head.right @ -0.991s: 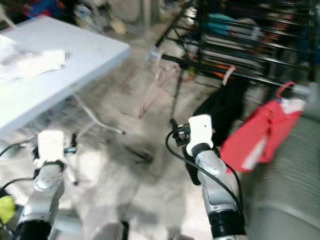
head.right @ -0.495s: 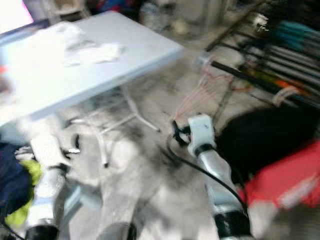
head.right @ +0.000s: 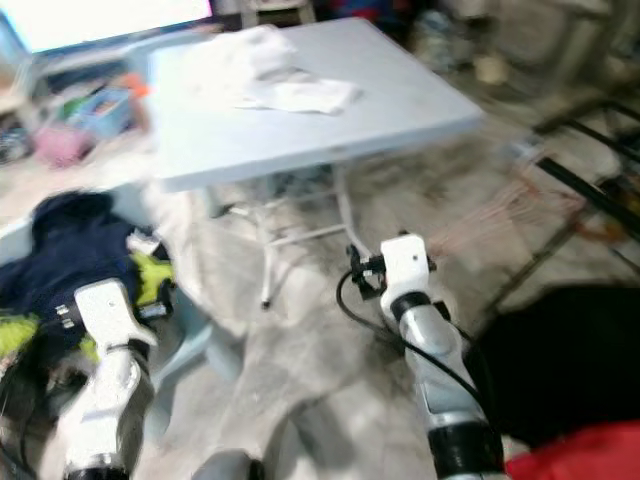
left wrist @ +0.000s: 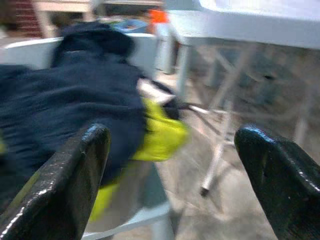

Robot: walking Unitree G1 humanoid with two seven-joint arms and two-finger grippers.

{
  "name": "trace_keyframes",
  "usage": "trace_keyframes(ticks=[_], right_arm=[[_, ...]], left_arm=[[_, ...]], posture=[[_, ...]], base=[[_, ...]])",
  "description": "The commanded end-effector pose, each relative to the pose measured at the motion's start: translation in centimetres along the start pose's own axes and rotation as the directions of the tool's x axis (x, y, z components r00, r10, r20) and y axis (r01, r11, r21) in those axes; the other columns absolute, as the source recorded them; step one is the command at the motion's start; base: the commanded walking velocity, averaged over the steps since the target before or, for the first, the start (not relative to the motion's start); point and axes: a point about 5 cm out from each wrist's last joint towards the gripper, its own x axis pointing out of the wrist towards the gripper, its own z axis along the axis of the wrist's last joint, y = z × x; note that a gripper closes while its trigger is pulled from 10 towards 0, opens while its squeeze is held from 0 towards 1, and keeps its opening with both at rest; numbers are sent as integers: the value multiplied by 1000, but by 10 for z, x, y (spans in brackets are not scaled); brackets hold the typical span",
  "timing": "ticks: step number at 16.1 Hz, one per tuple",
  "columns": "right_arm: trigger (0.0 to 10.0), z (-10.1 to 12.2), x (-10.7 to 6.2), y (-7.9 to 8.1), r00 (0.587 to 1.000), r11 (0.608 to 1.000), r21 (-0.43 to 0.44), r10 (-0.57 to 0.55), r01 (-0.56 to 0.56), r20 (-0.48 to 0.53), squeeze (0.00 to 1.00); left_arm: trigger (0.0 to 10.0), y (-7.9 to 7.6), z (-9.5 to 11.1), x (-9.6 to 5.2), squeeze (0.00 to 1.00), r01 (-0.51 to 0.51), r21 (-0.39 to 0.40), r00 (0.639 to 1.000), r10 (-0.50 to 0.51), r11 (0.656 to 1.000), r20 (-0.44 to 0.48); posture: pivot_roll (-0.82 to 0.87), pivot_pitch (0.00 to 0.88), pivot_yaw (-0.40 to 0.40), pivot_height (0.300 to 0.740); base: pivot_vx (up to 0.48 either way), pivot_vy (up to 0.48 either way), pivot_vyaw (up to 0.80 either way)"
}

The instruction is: Hang hanger

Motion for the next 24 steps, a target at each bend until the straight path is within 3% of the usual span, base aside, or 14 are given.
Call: trace_keyframes(ticks=[1,7,8,9,13,14,15,16,17,18,19,20,22,24], right_arm=[[10000,8,6,6,999,1000,5,22,-22,33,0],[10000,6,3,-2,999,1000,11,-30,29,35,0],[10000,5,2,-5,998,998,25,-52,51,32,0],[10000,3,-2,-9,996,996,35,-82,81,26,0],[10000,-13,-17,-5,998,997,46,-62,63,-27,0],[10000,-26,-25,-15,994,996,51,-73,77,-80,0],[10000,-23,-26,-19,994,995,48,-84,88,-75,0],[10000,-7,-21,-28,994,993,39,-106,107,-25,0],[10000,4,-17,-32,994,993,39,-111,111,8,0],[10000,0,-15,-34,993,993,11,-121,121,7,0],[10000,-5,-14,-39,981,981,25,-193,193,-9,0],[10000,7,-14,-40,977,971,118,-214,210,22,0],[10000,9,-14,-30,989,988,59,-142,139,41,0],[10000,7,-13,-11,996,994,69,-85,82,35,0]], left_arm=[[10000,11,-2,0,0,-36,1,999,36,999,-12],[10000,5,-2,-6,0,41,24,999,-41,999,-7],[10000,5,-2,-8,71,50,40,999,-50,998,-5],[10000,7,1,-15,1000,93,41,996,-93,995,0],[10000,32,-8,-38,1000,101,185,995,-95,978,-43],[10000,33,-12,-36,0,110,171,993,-102,979,-52],[10000,30,-9,-34,0,110,155,994,-105,982,-44],[10000,22,0,-25,0,94,67,995,-91,993,-52],[10000,18,7,-19,0,99,38,994,-98,994,-47],[10000,19,4,-11,0,88,34,995,-87,995,-51],[10000,30,0,-2,0,25,14,997,-24,1000,-72],[10000,28,10,1,0,42,-11,998,-42,999,-53],[10000,18,20,3,0,145,54,989,-144,988,-17],[10000,25,24,8,0,145,58,989,-146,988,8]], posture=[[3,0,29,740],[3,0,26,740],[9,0,24,740],[25,0,30,740],[73,0,-22,740],[56,0,-11,740],[56,0,-11,740],[21,0,-1,740],[12,0,1,740],[-7,0,14,740],[-10,0,20,740],[0,0,25,740],[32,0,6,740],[43,0,-18,740]], base=[[0,0,800],[0,0,800],[0,0,800],[0,0,800],[0,0,600],[0,0,0],[0,0,0],[0,0,0],[0,0,0],[0,0,0],[0,0,0],[0,0,0],[0,0,0],[0,0,0]])
